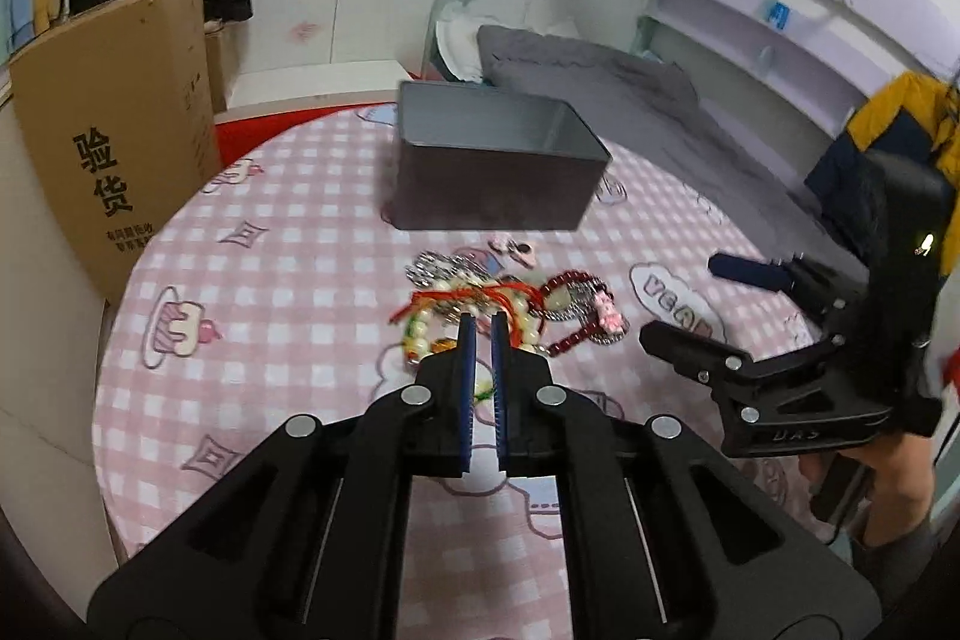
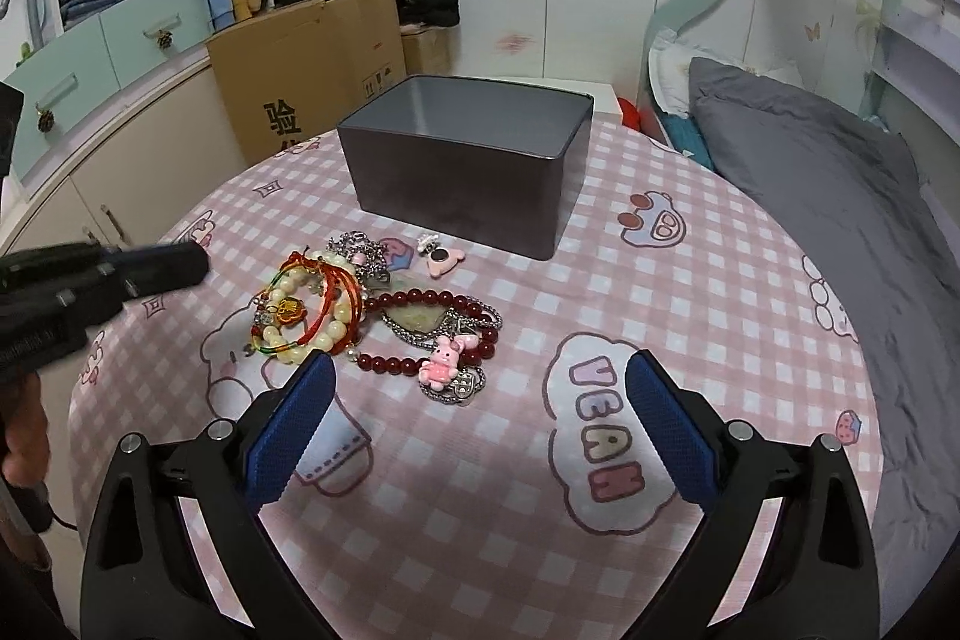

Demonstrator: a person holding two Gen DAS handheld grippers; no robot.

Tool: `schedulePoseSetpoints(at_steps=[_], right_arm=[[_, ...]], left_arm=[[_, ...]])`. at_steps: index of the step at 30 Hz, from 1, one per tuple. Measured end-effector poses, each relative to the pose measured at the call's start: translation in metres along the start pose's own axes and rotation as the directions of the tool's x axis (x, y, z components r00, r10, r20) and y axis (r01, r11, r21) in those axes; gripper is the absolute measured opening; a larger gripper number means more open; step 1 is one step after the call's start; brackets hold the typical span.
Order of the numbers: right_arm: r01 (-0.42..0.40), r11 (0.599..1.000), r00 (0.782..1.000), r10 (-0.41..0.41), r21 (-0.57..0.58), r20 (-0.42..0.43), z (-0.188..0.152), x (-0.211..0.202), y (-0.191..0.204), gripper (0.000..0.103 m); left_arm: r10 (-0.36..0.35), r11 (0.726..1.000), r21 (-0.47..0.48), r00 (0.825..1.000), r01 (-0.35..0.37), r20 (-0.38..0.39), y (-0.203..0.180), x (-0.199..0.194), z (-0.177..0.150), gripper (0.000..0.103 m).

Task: Organize jewelry
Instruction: 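Lift the red-string bead bracelet with the left gripper, pulling it free of the pile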

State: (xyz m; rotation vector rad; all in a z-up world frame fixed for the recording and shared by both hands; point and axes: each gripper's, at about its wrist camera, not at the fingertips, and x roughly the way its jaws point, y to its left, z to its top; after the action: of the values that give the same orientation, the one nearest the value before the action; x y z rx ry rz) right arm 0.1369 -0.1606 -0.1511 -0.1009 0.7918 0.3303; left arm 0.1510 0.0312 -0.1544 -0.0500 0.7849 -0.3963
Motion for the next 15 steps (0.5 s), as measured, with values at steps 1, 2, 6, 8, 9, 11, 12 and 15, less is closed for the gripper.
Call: schedulePoseSetpoints(at_steps=[1, 2, 6, 8, 9, 11, 12, 15], right_arm=[[0.005, 1.000, 1.000, -0.005, 0.005, 0.002, -0.001, -0.001, -0.001, 0.093], [0.006, 1.000, 1.000, -0.006, 0.010, 0.001, -0.001, -0.002, -0.002, 0.093], [0.028, 0.999, 1.000, -0.027, 0.036, -0.007, -0.004, -0.003, -0.009, 0.093], [0.029, 0.999, 1.000, -0.029, 0.044, -0.006, -0.006, -0.003, -0.011, 0.093], [0.027, 0.999, 1.000, -0.027, 0.047, -0.008, -0.006, -0.002, -0.012, 0.093], [0.025, 0.999, 1.000, -0.024, 0.047, -0.011, -0.007, -0.001, -0.013, 0.093], [0.024, 0.999, 1.000, -0.024, 0.046, -0.011, -0.007, -0.001, -0.013, 0.093], [0.017, 0.998, 1.000, -0.016, 0.054, -0.019, -0.008, 0.003, -0.016, 0.093]], left_arm=[[0.001, 1.000, 0.009, 1.000, -0.001, -0.007, -0.003, 0.003, -0.002, 0.006], [0.000, 1.000, 0.022, 1.000, 0.000, -0.022, -0.007, 0.009, -0.003, 0.006], [0.027, 0.999, 0.020, 0.998, -0.026, -0.055, -0.006, 0.023, -0.004, 0.013], [0.042, 0.999, 0.010, 0.998, -0.042, -0.051, -0.004, 0.026, -0.003, 0.038], [0.050, 0.999, -0.001, 0.998, -0.050, -0.034, -0.003, 0.026, -0.002, 0.072], [0.042, 0.999, -0.016, 0.999, -0.042, 0.002, -0.002, 0.023, -0.001, 0.075], [0.029, 1.000, -0.009, 1.000, -0.029, 0.008, -0.003, 0.022, 0.000, 0.075], [0.041, 0.999, 0.014, 0.999, -0.041, 0.000, -0.006, 0.028, 0.003, 0.066]])
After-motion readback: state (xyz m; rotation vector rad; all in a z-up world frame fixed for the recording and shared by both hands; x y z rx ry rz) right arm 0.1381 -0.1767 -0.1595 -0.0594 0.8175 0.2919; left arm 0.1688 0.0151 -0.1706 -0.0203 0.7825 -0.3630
